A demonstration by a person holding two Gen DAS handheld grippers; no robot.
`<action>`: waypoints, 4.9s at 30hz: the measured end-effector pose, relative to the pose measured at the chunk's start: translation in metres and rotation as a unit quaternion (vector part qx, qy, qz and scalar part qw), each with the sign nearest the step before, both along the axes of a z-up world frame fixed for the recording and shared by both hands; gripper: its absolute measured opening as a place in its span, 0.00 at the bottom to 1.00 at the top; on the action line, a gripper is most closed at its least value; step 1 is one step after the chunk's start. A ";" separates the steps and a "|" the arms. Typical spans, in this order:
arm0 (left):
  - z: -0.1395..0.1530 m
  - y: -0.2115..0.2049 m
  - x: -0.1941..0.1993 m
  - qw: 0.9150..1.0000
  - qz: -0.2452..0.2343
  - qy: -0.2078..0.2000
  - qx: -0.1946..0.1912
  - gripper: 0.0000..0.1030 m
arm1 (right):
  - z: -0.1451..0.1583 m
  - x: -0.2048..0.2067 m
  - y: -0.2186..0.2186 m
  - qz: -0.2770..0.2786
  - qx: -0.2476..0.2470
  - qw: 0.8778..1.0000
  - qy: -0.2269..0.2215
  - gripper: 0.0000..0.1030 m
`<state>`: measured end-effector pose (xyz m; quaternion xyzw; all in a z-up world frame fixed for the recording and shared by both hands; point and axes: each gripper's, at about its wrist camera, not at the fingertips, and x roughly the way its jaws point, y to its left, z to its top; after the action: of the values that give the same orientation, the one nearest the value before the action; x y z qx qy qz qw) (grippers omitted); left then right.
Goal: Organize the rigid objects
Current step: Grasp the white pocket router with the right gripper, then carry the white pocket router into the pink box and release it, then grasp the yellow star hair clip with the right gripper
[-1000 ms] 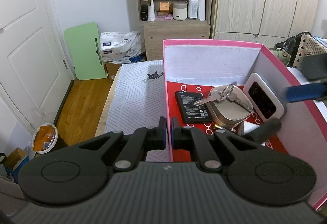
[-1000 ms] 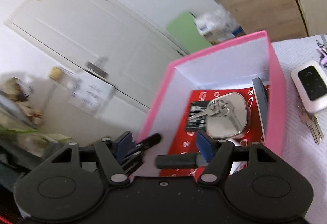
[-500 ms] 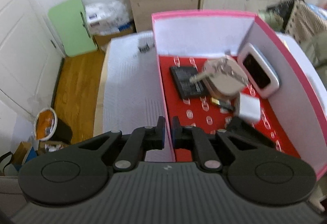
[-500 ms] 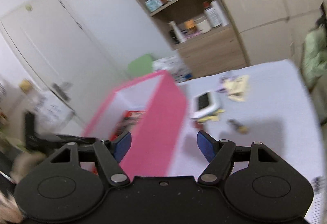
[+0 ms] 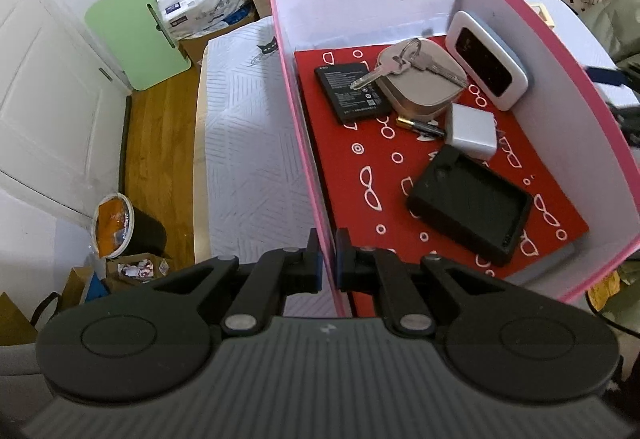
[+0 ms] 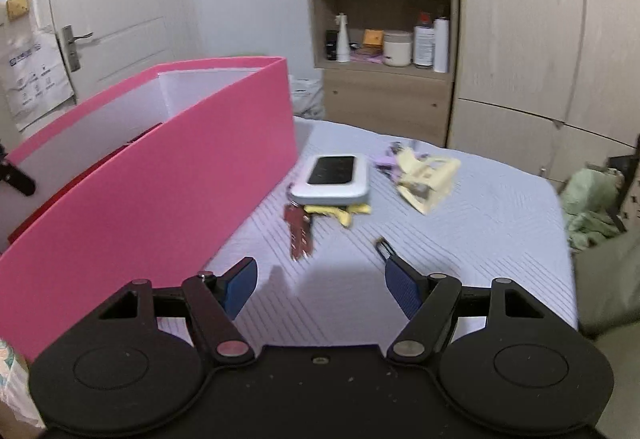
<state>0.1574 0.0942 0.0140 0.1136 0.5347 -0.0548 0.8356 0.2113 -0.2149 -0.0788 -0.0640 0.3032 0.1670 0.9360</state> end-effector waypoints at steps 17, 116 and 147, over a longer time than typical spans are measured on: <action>0.002 -0.006 -0.001 1.000 0.007 -0.010 0.015 0.06 | 0.008 0.113 0.026 -0.004 -0.018 0.995 0.095 0.75; 0.004 -0.002 -0.007 0.999 0.012 -0.034 -0.002 0.05 | 0.000 0.094 0.142 0.031 0.330 0.869 0.368 0.65; 0.000 0.004 -0.004 0.999 0.025 -0.036 -0.021 0.05 | 0.089 -0.014 0.033 0.113 0.301 0.920 0.224 0.80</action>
<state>0.1532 0.0977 0.0139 0.0850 0.5058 -0.0409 0.8575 0.1975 -0.1821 0.0105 0.2256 0.4313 0.3653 0.7935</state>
